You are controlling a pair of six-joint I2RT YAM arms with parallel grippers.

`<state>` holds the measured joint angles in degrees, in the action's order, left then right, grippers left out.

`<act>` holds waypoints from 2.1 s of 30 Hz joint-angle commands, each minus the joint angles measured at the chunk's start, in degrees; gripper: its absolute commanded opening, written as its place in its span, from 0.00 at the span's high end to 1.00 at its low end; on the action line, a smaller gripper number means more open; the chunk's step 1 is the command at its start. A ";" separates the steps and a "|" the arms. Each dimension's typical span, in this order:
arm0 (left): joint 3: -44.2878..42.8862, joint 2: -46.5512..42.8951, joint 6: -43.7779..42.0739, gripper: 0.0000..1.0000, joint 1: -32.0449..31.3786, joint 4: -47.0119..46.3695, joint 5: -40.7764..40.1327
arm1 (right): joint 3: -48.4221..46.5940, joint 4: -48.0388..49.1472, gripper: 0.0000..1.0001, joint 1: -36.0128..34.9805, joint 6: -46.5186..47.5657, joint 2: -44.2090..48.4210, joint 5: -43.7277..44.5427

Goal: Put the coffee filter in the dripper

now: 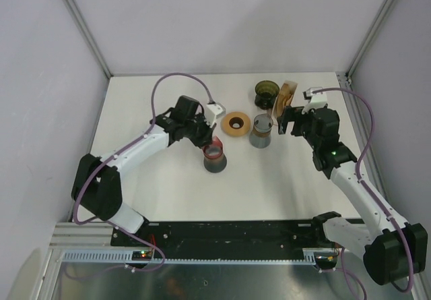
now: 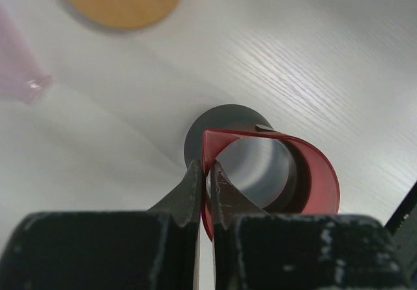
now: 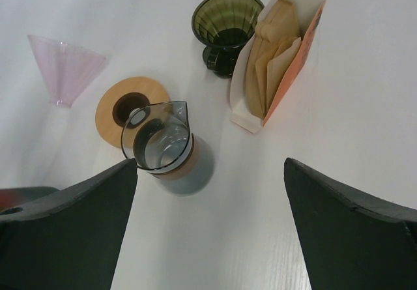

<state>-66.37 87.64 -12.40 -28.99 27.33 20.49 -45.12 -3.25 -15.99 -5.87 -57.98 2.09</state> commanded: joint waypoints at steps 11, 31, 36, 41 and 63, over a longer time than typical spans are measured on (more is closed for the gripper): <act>0.47 0.05 -7.05 0.99 -4.07 -1.26 -1.64 | -5.70 -0.74 0.01 -3.65 -0.14 -3.07 -0.99; -1.63 -1.39 -8.17 0.49 -3.05 -0.45 -0.64 | -25.56 -13.14 0.01 -10.54 2.38 -23.78 -3.33; -7.12 -4.92 -5.20 0.30 -1.59 2.18 -1.84 | -35.68 -21.73 0.01 -10.22 4.39 -33.04 -5.47; -7.94 -7.58 -4.55 0.23 1.59 3.25 -4.71 | -52.57 -35.79 0.01 -9.89 5.45 -47.58 -7.07; -1.53 -11.17 -1.53 0.19 17.17 3.18 0.54 | -87.81 -53.83 0.08 -9.75 11.25 -83.05 -2.77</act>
<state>-68.16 78.41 -15.00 -12.47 31.03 18.83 -129.64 -55.11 -26.09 3.84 -139.50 -2.17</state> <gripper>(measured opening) 0.812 0.949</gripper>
